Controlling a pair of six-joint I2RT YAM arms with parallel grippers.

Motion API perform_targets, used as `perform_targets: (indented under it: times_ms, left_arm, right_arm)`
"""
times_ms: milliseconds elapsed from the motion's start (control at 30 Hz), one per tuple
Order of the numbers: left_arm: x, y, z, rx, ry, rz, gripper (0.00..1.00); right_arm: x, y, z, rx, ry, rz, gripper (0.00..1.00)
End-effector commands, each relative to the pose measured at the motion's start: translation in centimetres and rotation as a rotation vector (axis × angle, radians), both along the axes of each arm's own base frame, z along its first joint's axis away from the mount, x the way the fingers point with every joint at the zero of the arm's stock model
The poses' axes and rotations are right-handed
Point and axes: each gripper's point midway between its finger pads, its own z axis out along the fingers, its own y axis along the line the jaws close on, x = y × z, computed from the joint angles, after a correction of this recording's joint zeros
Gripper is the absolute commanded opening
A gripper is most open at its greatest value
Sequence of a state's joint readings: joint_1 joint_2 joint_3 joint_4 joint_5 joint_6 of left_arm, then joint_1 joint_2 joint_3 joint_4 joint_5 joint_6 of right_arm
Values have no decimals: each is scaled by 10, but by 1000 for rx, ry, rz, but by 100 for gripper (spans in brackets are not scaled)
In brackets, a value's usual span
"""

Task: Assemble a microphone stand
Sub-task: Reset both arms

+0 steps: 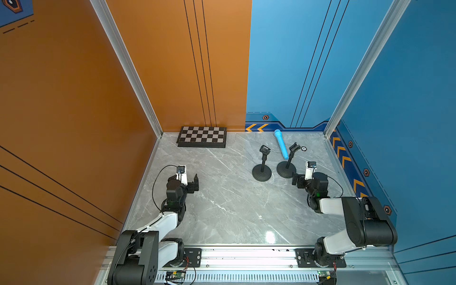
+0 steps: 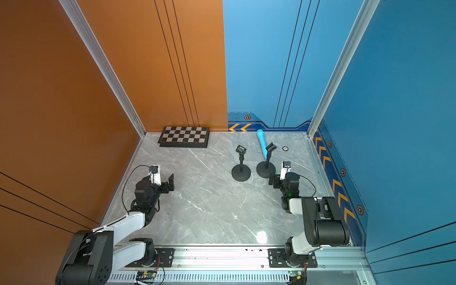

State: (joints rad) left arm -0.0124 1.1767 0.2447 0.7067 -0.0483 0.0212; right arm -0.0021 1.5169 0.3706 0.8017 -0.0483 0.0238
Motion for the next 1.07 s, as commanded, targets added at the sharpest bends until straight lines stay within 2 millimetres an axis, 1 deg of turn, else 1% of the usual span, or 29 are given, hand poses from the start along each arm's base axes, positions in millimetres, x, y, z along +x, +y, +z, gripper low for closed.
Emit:
perform_targets:
  times_ms: [0, 33, 67, 100, 167, 200, 267, 300, 633, 1033]
  left_arm:
    - [14, 5, -1, -5, 10, 24, 98]
    - [21, 3, -1, -48, 2, 1, 98]
    - [25, -1, -2, -57, 4, -22, 98]
    - [28, 0, -2, -43, 6, -12, 98]
    - [27, 7, -8, -36, -3, 24, 98]
    - [29, 7, -13, -39, -14, 19, 98]
    - [36, 3, -28, -33, -10, 0, 98]
    - [43, -2, -27, -19, -17, -27, 98]
    - [39, -3, -28, 0, -6, -16, 98]
    - [39, 3, -28, 4, -7, 33, 98]
  right_arm:
    - [7, -6, 11, 1, -40, -35, 100]
    - [7, -6, 11, -2, -40, -37, 100]
    - [7, -6, 11, -3, -39, -39, 100]
    - [7, -6, 11, -4, -38, -40, 100]
    - [7, -6, 11, -4, -39, -40, 100]
    - [7, -6, 12, -5, -40, -40, 100]
    - [8, -6, 12, -4, -41, -39, 100]
    - [7, -6, 12, -5, -39, -41, 100]
    - [7, -6, 12, -6, -39, -43, 100]
    - [7, -6, 12, -6, -40, -43, 100]
